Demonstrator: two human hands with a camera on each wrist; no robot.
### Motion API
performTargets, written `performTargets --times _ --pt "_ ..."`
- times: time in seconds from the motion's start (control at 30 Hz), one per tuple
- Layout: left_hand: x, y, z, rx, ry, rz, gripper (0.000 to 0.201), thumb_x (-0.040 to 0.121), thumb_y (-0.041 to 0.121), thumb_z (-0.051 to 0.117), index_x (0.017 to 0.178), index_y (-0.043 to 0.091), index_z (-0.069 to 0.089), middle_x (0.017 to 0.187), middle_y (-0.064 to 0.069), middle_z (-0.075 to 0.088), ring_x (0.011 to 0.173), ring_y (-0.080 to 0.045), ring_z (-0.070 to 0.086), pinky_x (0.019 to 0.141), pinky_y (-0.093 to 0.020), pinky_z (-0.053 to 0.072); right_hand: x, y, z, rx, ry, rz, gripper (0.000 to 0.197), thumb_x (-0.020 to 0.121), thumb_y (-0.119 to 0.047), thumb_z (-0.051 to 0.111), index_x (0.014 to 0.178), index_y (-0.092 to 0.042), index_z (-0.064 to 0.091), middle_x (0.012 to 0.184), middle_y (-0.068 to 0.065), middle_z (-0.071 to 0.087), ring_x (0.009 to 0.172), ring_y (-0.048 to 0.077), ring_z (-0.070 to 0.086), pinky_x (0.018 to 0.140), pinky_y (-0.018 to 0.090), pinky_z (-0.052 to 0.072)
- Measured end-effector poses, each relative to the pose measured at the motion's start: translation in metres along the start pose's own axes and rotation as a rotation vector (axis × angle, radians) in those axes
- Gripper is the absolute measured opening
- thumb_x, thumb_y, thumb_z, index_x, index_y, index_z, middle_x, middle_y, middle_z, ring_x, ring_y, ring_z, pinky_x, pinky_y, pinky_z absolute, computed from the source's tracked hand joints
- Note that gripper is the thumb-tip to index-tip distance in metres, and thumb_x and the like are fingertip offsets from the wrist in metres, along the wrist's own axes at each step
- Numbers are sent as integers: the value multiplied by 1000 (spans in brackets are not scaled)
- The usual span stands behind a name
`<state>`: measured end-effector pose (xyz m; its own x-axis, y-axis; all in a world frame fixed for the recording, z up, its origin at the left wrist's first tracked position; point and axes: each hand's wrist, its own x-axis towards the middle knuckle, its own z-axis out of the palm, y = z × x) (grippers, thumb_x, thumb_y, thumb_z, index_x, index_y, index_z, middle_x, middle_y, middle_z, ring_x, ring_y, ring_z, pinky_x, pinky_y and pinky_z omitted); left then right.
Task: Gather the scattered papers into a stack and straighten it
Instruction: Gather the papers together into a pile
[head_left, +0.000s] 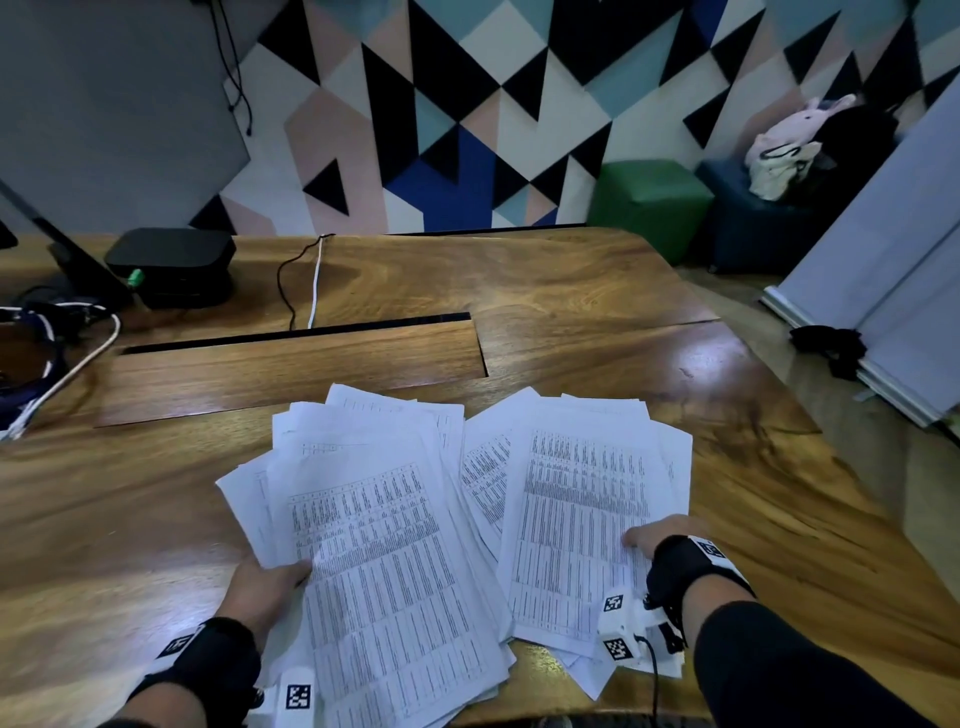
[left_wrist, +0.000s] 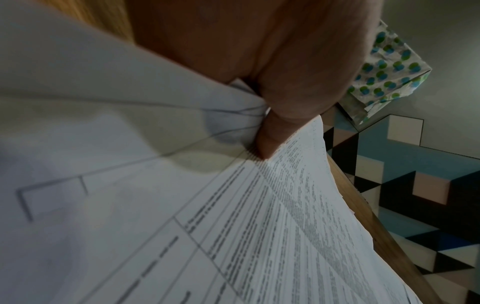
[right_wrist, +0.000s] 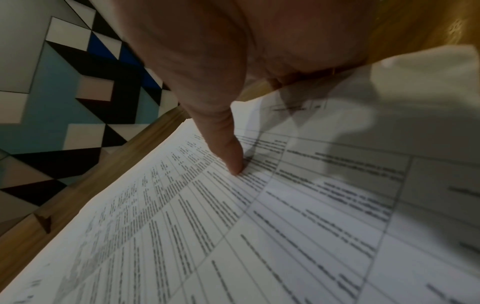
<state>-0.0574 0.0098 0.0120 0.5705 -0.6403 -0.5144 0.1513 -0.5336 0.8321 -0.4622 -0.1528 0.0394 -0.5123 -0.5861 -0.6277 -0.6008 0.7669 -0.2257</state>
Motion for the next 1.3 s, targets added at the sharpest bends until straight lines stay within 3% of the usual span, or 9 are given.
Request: performTargets --times 0.17,0.3,0.5,0.7,0.8,0.93,1.07,1.2,1.3 --pt "-1 2 1 10 15 2 17 86 -5 63 99 6 64 88 -12 70 82 -32 66 76 -40 53 37 5 14 -129 8 31 73 42 -45 78 101 -7 58 105 15 62 90 33 61 75 38 56" --pt "0 1 1 20 31 -17 20 86 -5 63 104 1 64 91 -16 70 83 -33 67 73 -38 53 117 20 40 -104 24 10 78 15 -44 69 87 -14 62 98 14 60 83 33 58 75 35 54" --pt "5 -1 -1 34 41 -68 25 84 -5 64 110 -4 65 101 -23 71 92 -39 69 89 -52 53 -5 -5 -2 114 -11 -98 24 70 -13 76 76 -1 56 70 9 58 65 27 58 69 32 54" --pt "8 -1 -2 49 31 -86 29 84 -5 65 112 -3 64 103 -23 71 92 -40 69 89 -52 54 -14 2 -5 498 -340 -194 14 80 5 70 94 4 67 84 15 71 78 30 69 70 37 56" --pt "7 0 -2 42 21 -85 29 84 -6 64 113 -2 64 105 -22 71 94 -39 68 90 -51 53 -16 -6 -4 601 -268 -307 22 84 0 66 106 0 69 99 18 73 87 33 70 84 45 55" --pt "4 2 -2 21 30 -86 26 84 -8 63 109 0 63 98 -19 71 90 -38 68 87 -48 53 -40 -29 -26 644 -72 -586 15 91 -8 59 104 -9 65 91 6 70 78 21 66 70 34 53" --pt "-3 3 0 1 27 -82 26 85 -8 62 110 1 61 95 -16 70 93 -38 67 91 -49 51 -67 -53 -59 915 -77 -729 13 91 -9 62 103 -13 65 100 8 73 90 28 71 86 48 55" --pt "-8 5 2 -13 -11 -88 26 85 -6 62 109 2 63 100 -16 72 94 -35 68 90 -44 51 -91 -69 -67 1259 -302 -742 26 93 -3 56 117 -10 63 114 13 71 102 30 69 89 47 55" --pt "-7 7 5 -10 -40 -119 19 82 -3 65 99 3 68 92 -16 76 88 -39 71 85 -49 55 -93 -68 -34 1242 -441 -666 34 94 -3 54 126 -9 59 119 12 70 106 30 68 92 51 53"
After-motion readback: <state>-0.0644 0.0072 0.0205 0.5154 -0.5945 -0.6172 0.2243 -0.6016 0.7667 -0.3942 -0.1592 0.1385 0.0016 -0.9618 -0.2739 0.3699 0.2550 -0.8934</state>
